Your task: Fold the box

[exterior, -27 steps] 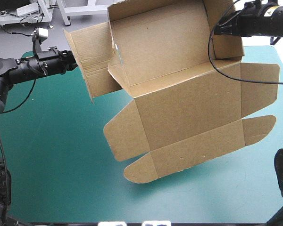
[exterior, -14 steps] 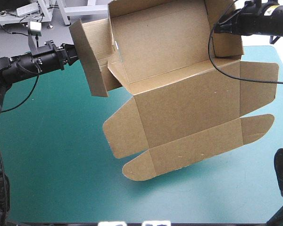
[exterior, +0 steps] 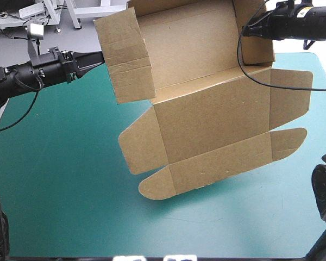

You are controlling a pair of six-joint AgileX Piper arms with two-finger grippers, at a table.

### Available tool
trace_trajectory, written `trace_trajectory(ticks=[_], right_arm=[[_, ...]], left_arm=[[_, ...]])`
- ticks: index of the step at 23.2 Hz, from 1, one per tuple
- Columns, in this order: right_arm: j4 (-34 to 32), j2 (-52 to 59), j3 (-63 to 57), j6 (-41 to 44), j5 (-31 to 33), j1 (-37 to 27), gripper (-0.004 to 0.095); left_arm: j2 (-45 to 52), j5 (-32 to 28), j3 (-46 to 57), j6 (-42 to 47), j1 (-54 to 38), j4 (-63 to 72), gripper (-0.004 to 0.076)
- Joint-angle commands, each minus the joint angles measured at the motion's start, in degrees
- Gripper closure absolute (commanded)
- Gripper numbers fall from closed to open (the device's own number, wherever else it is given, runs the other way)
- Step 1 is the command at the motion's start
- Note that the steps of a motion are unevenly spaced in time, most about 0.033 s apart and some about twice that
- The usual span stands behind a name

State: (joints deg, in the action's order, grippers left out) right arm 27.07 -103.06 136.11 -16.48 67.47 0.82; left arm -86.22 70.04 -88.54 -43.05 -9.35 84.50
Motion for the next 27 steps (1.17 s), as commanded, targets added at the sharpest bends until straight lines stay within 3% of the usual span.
trace_trajectory(ticks=[1,13,19,27], right_arm=[[3.06,2.17,1.75,0.11,-5.08,1.01,0.0917],[0.79,-0.39,1.75,0.22,-7.45,5.01,0.0917],[0.13,-1.17,1.75,0.70,-7.50,5.08,0.0917],[0.69,-1.66,1.75,0.94,-7.76,6.63,0.0917]], left_arm=[[2.42,3.54,-1.55,0.36,1.09,4.26,0.0520],[2.42,3.54,-1.55,0.25,4.51,4.26,0.0515],[2.42,3.54,-1.55,0.15,4.51,3.12,0.0439],[2.42,1.56,-1.55,-0.40,4.51,-1.18,0.0435]])
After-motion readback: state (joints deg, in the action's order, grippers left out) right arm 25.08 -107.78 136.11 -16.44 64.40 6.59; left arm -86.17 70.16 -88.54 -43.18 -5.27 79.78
